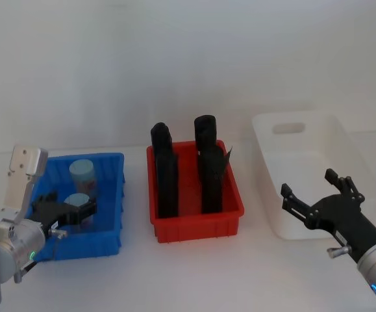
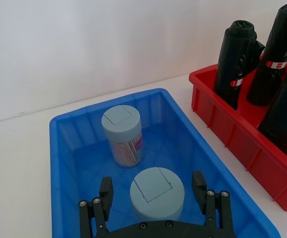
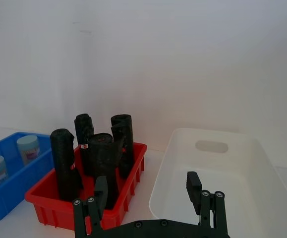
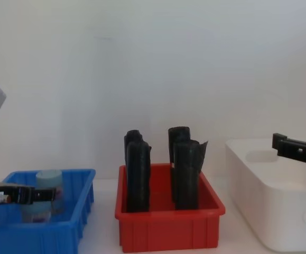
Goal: Pick the cotton swabs from the blue box and place them into the white box.
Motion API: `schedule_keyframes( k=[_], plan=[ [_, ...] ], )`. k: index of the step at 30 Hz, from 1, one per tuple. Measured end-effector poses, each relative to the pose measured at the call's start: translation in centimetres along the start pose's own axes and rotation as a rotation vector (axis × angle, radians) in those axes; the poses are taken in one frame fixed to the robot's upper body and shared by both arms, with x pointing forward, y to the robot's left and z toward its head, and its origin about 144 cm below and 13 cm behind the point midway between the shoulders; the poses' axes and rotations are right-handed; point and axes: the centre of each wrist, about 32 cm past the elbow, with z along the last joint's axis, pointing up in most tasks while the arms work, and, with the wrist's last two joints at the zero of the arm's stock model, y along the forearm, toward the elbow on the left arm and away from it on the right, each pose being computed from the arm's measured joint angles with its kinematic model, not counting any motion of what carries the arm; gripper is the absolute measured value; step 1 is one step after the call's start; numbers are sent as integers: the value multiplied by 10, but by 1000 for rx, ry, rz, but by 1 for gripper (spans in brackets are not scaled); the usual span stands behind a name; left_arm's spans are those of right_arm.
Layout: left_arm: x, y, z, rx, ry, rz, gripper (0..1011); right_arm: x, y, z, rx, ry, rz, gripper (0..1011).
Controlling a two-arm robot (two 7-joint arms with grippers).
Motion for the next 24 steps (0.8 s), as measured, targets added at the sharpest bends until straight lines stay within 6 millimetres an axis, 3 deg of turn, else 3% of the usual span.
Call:
schedule_keyframes(
  k=[11,15,24],
  plan=[
    [2,-4,-6,16,18,-10,1003,0,0,0,0,0,0,1002],
    [2,-6,-7,17,21,-16,945,0,0,0,0,0,0,1002],
    [2,-9,-9,9,18,-28,681,0,0,0,0,0,0,1002]
  ],
)
